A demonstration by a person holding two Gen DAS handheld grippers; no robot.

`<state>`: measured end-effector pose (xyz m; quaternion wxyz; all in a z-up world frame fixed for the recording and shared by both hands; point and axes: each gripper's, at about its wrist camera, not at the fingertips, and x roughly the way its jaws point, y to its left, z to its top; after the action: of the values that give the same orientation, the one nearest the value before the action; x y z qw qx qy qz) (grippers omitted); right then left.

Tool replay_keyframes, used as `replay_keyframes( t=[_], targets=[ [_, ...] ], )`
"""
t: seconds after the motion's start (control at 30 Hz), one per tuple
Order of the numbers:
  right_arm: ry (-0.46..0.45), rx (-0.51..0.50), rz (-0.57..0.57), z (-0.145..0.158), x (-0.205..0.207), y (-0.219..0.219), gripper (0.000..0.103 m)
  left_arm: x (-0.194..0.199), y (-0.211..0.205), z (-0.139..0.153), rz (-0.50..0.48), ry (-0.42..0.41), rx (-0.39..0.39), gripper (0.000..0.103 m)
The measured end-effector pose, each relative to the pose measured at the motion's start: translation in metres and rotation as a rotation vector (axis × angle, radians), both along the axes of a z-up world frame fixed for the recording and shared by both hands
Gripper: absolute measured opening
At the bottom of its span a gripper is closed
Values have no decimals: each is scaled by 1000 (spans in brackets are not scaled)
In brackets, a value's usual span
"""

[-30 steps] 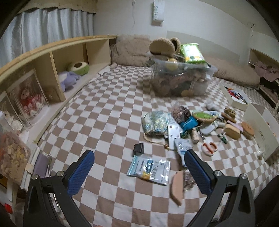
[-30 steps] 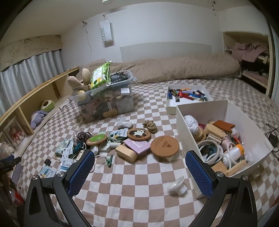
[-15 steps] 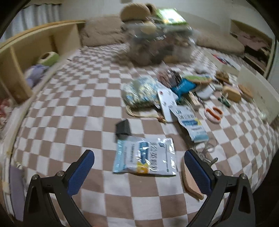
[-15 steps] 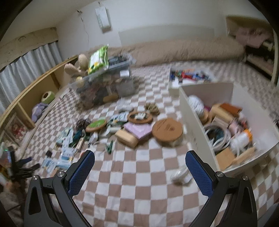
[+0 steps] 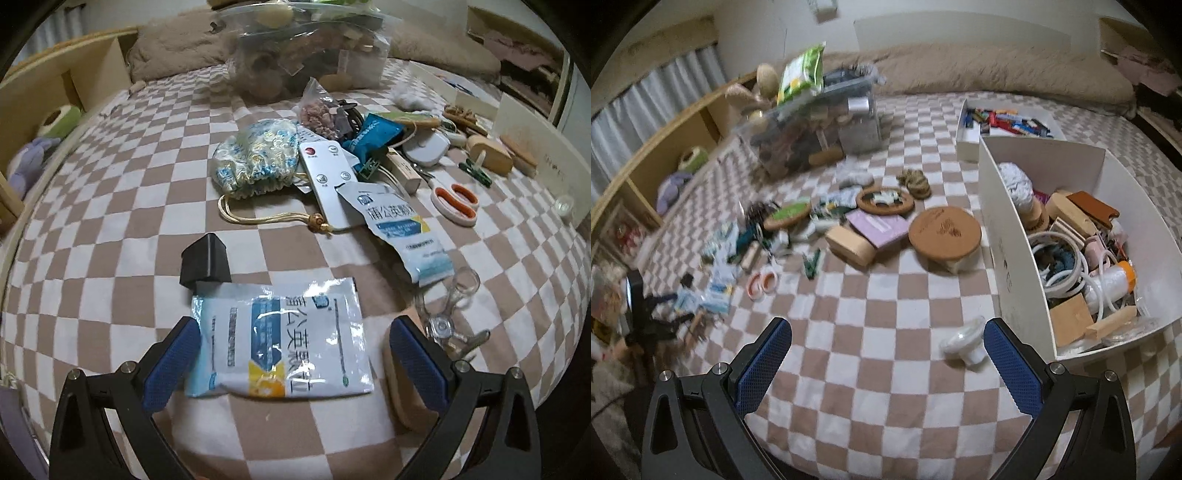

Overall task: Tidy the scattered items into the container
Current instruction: 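Grasp the blue-white medicine sachet with left tool while right grasps the clear plastic cup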

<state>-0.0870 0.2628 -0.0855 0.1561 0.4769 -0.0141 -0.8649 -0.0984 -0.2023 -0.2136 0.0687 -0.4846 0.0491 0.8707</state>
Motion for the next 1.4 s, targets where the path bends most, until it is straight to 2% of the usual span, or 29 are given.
replay_keyframes(
  t=[0.1, 0.2, 0.3, 0.4, 0.57, 0.67, 0.73, 0.87, 1.0, 1.23, 1.4],
  targets=[
    [-65, 14, 9, -10, -7, 2, 103, -4, -6, -4, 22, 1, 17, 103],
    [-130, 25, 8, -23, -14, 1, 103, -7, -10, -12, 49, -20, -11, 103],
    [-175, 75, 36, -35, -21, -5, 103, -2, -7, -14, 37, 13, -30, 103],
    [-190, 195, 99, -46, -27, -16, 103, -1, -9, -14, 38, 21, -21, 103],
    [-181, 468, 256, -64, -28, -30, 103, -4, -9, -15, 43, -2, -27, 103],
    [-183, 567, 325, -74, -26, -32, 103, -9, -6, -15, 56, -29, -39, 103],
    [-197, 592, 354, -79, -25, -31, 102, -11, -5, -15, 62, -38, -44, 103],
    [-218, 618, 387, -91, -25, -29, 82, -8, -5, -15, 78, -15, -42, 103],
    [-194, 664, 397, -101, -27, -26, 79, -7, -6, -15, 83, -3, -36, 103],
    [-161, 708, 408, -111, -28, -27, 78, -4, -2, -11, 73, -1, -35, 89],
    [-87, 730, 359, -110, -35, -23, 64, -2, -10, -8, 93, 0, 3, 79]
  ],
)
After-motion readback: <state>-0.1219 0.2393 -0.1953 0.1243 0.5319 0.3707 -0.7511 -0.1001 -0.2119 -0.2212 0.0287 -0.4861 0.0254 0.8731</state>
